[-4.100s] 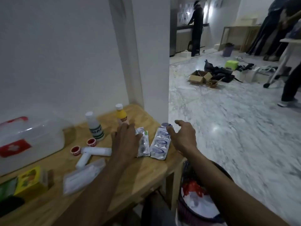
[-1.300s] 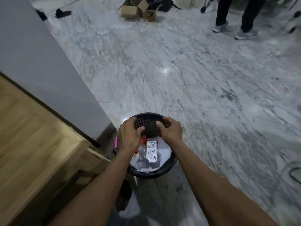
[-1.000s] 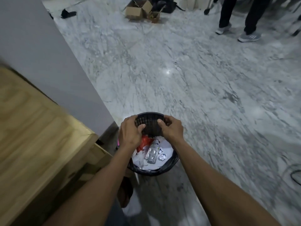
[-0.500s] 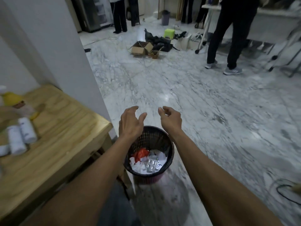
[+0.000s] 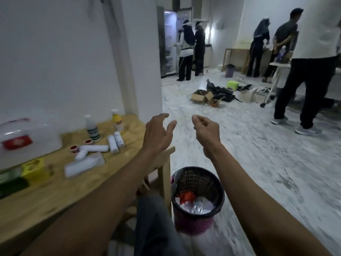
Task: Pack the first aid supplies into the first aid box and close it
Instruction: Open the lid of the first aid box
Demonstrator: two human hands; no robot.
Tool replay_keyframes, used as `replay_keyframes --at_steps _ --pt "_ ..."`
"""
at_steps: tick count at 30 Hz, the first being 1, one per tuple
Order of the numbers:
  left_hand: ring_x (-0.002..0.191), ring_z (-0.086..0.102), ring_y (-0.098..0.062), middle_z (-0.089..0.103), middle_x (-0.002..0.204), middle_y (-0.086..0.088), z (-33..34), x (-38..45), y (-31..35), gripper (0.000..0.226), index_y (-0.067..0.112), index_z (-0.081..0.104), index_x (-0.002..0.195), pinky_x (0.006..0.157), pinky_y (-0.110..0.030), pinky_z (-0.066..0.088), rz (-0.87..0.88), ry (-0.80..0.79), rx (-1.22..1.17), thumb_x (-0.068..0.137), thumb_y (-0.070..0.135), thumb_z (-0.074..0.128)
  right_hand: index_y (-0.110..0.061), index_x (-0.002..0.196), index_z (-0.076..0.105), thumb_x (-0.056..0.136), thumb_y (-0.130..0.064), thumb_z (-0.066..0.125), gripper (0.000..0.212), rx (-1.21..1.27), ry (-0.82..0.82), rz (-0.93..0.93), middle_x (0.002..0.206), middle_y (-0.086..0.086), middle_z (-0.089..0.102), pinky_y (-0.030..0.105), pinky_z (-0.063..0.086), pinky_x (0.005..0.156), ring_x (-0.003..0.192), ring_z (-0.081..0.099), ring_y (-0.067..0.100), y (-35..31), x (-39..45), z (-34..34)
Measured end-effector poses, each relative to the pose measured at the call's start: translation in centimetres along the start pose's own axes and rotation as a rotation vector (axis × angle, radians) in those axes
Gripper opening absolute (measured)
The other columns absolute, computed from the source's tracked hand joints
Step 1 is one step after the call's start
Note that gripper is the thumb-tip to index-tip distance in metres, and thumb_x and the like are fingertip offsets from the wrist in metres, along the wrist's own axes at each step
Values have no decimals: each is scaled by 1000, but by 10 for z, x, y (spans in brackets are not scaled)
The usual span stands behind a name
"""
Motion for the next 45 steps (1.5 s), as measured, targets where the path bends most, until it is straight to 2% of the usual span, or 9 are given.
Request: replay_keyframes --at_steps 5,9,17,23,27,29,34,40,45 --pt "107 62 -16 63 127 -2 -83 -20 -29 44 17 60 127 89 -26 44 -112 112 -3 91 43 60 -23 110 70 89 -42 67 28 79 -200 -18 104 -8 70 46 54 94 101 65 15 -23 -26 67" --pt "94 66 -14 70 108 -3 -156 -49 -62 38 14 66 118 87 -30 52 -227 240 13 86 33 70 -23 108 70 88 -31 70 22 115 -394 -43 103 -4 70 45 54 94 99 66 15 -35 -49 131" --pt "95 67 -15 70 104 1 -283 -118 -132 38 16 67 117 85 -32 55 -448 503 110 83 31 73 -19 109 72 91 -30 66 22 122 -635 -115 107 -1 71 46 55 89 103 66 19 -55 -102 245" --pt "97 64 -15 68 109 -1 -349 -145 -184 40 12 65 121 87 -33 54 -535 586 160 85 27 71 -14 109 73 92 -30 63 25 59 -719 -154 99 -3 72 31 54 77 93 67 17 -61 -129 319" --pt "96 65 -16 70 111 -4 -379 -141 -227 39 12 65 121 90 -34 53 -565 612 193 85 26 71 -9 118 69 95 -25 62 28 -3 -730 -200 107 2 68 3 41 46 75 59 0 -62 -135 366" --pt "97 64 -16 69 114 -5 -389 -132 -251 41 12 64 123 92 -35 52 -587 612 181 86 27 71 -9 124 65 96 -26 61 34 -52 -729 -211 114 4 66 3 39 42 67 55 -5 -60 -133 389" --pt "108 61 -22 64 126 -9 -400 -98 -298 48 14 57 131 90 -34 49 -577 586 170 88 34 67 -18 134 57 95 -39 59 45 -135 -695 -207 136 6 58 29 46 88 110 59 17 -56 -122 442" --pt "130 48 -27 47 147 -7 -401 -58 -341 59 22 44 143 107 -48 42 -621 538 92 92 49 57 -27 142 46 93 -47 59 55 -190 -728 -168 151 5 42 33 44 96 126 51 25 -42 -107 501" --pt "141 36 -26 35 156 -5 -393 -30 -359 61 24 32 150 115 -42 31 -652 447 63 96 50 46 -33 145 42 96 -50 52 53 -194 -767 -158 157 1 33 42 37 110 139 38 26 -36 -101 536"
Point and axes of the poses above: each hand's wrist, its own x-axis towards the middle knuckle, its own z-axis out of the palm, y = z × x, the point moved 10 cm from there along x, towards the middle knuckle
